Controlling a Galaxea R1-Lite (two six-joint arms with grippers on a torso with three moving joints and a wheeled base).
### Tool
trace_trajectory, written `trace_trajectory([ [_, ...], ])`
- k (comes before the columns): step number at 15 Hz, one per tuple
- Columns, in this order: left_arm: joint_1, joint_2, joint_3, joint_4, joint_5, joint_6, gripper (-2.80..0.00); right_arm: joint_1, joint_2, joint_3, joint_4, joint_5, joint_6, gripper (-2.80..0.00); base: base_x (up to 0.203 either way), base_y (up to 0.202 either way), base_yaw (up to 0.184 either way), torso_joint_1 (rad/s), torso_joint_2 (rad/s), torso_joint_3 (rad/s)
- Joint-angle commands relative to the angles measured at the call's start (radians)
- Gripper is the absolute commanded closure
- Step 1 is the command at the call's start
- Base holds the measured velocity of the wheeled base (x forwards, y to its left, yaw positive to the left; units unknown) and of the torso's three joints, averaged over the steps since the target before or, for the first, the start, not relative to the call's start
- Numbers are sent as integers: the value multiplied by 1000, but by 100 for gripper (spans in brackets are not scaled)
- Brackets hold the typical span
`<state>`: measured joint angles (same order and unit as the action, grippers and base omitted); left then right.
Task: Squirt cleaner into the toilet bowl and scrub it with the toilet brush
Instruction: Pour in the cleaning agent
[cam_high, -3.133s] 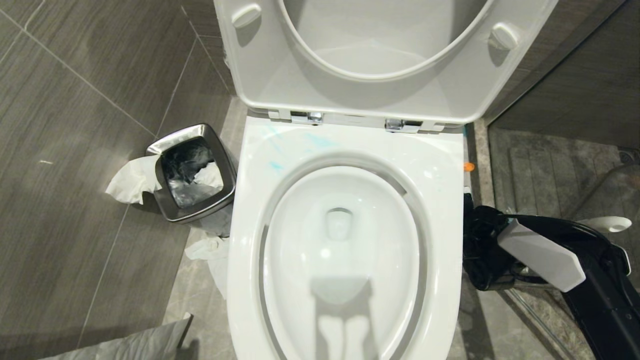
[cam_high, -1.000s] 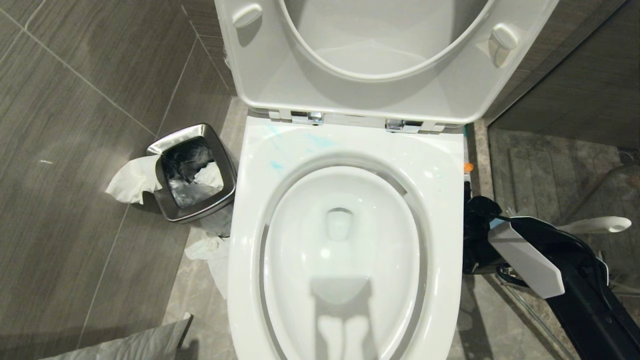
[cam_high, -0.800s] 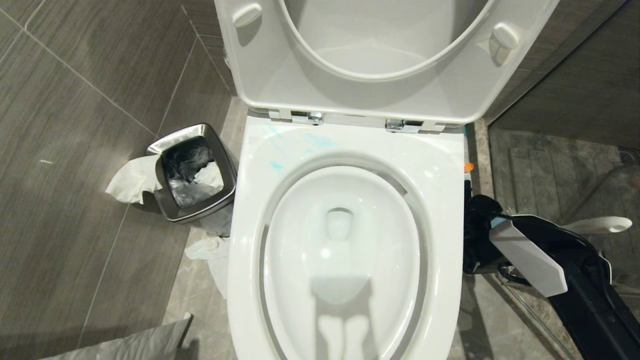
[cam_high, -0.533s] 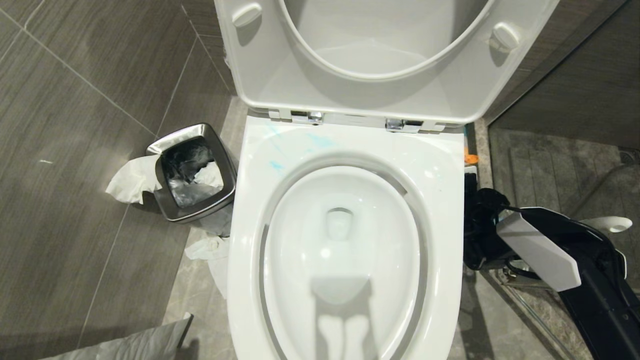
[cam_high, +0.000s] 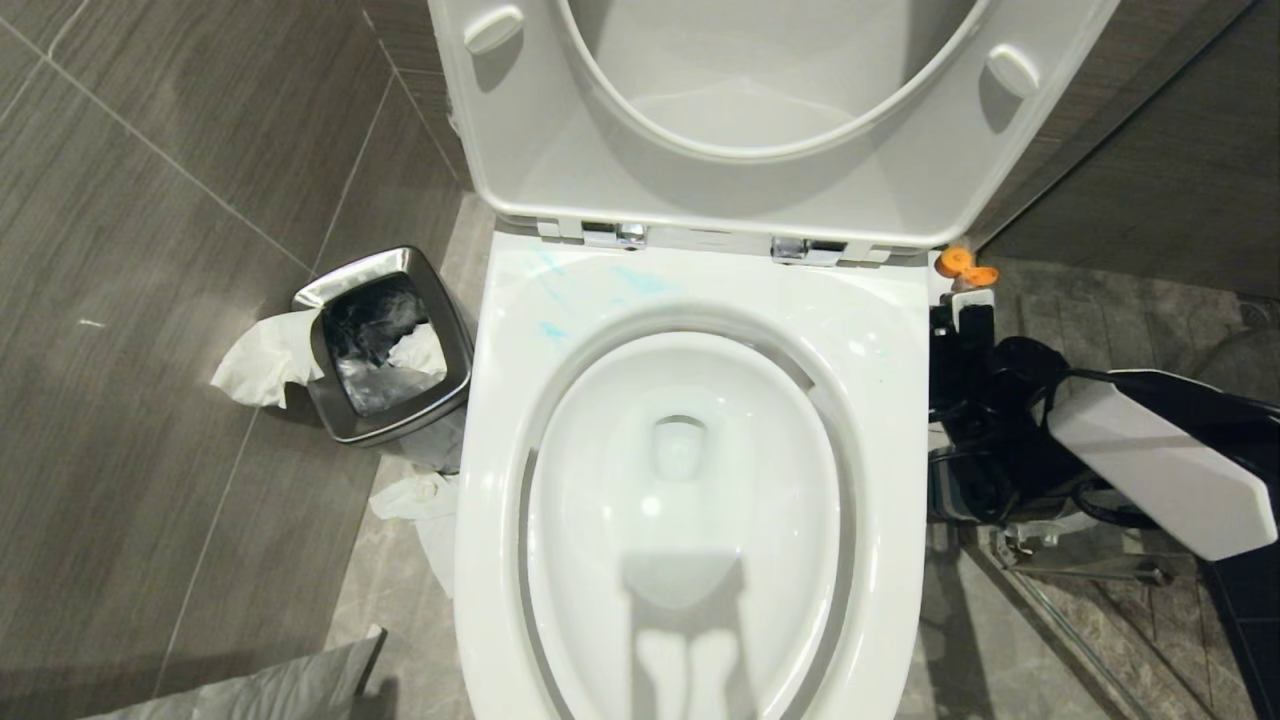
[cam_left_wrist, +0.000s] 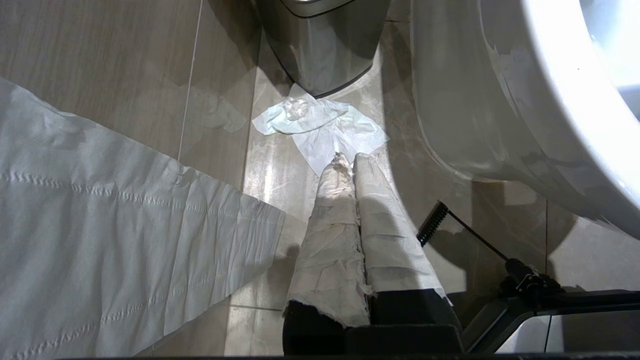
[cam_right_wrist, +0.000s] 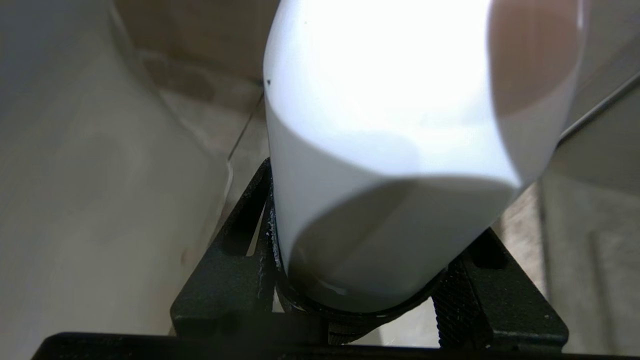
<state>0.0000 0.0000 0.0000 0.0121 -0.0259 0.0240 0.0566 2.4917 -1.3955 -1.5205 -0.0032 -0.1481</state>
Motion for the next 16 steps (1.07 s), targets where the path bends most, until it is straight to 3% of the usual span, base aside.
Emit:
trace_trajectory([
  [1,0,2,2,0,0,1,0,-3,-154,90,-10,-3,0,0,0,0,0,0,0,0],
  [10,0,2,2,0,0,1,0,-32,-625,422,5,-3,-1,0,0,0,0,0,0,0],
  [16,0,2,2,0,0,1,0,-37,-1000,584,224,-25,1,0,0,0,0,0,0,0],
])
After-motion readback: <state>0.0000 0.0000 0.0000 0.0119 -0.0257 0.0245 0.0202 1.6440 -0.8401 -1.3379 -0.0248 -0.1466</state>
